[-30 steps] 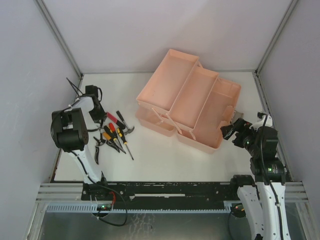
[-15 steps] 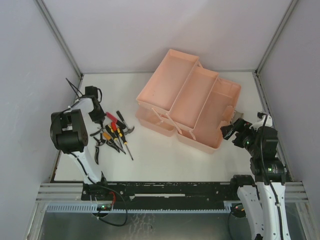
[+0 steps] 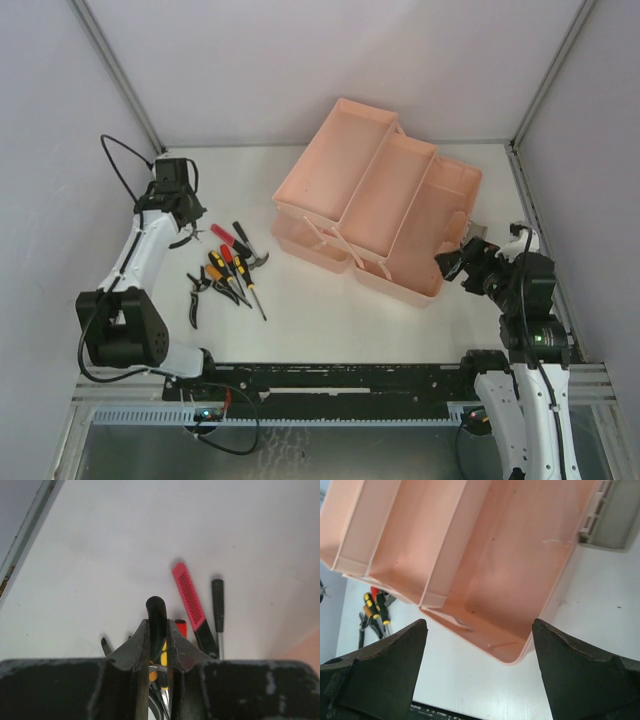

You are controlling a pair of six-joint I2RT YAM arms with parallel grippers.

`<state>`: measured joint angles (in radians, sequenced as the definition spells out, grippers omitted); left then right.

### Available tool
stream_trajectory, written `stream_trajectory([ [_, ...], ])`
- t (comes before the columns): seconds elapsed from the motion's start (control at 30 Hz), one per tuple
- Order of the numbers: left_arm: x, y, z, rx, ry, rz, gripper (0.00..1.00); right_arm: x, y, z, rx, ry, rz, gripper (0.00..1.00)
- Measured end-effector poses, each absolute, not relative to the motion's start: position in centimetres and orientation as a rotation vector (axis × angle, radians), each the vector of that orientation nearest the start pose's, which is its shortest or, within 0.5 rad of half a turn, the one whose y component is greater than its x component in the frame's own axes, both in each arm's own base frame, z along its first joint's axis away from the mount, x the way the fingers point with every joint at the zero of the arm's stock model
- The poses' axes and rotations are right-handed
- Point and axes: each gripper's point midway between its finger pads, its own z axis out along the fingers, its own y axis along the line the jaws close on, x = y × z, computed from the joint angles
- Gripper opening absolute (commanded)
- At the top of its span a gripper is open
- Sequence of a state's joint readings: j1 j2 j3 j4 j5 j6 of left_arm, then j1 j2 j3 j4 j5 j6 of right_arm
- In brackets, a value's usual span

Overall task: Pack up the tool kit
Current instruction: Pick up the scissors from the center of the board, then place the scissors in the toolbox.

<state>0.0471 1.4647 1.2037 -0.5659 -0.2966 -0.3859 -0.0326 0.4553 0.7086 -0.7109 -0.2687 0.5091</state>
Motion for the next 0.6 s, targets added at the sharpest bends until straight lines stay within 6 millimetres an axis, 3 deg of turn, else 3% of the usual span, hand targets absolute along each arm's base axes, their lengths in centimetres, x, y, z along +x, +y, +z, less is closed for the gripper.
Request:
stream_trajectory([
  [0.13, 37.3, 2.4, 18.6, -0.557, 2.246, 0.131, 0.00, 20.4, 7.1, 20.9, 0.336, 2.024, 0.640, 0.86],
  [0.27, 36.3, -1.9, 21.9, -0.376, 2.233, 0.046, 0.00, 20.3, 7.5, 20.7, 0.320, 2.028, 0.670, 0.86],
  [0.43, 37.5, -7.4, 30.5, -0.109, 2.088, -0.076, 0.00, 20.4, 7.8, 21.3, 0.302, 2.005, 0.688, 0.86],
  [0.53, 38.7, -11.6, 36.8, 0.047, 1.949, -0.165, 0.00, 20.5, 7.9, 21.5, 0.298, 1.993, 0.700, 0.86],
  [0.6, 39.3, -14.6, 39.6, 0.146, 1.885, -0.214, 0.00, 20.5, 8.0, 21.4, 0.296, 1.993, 0.709, 0.86],
])
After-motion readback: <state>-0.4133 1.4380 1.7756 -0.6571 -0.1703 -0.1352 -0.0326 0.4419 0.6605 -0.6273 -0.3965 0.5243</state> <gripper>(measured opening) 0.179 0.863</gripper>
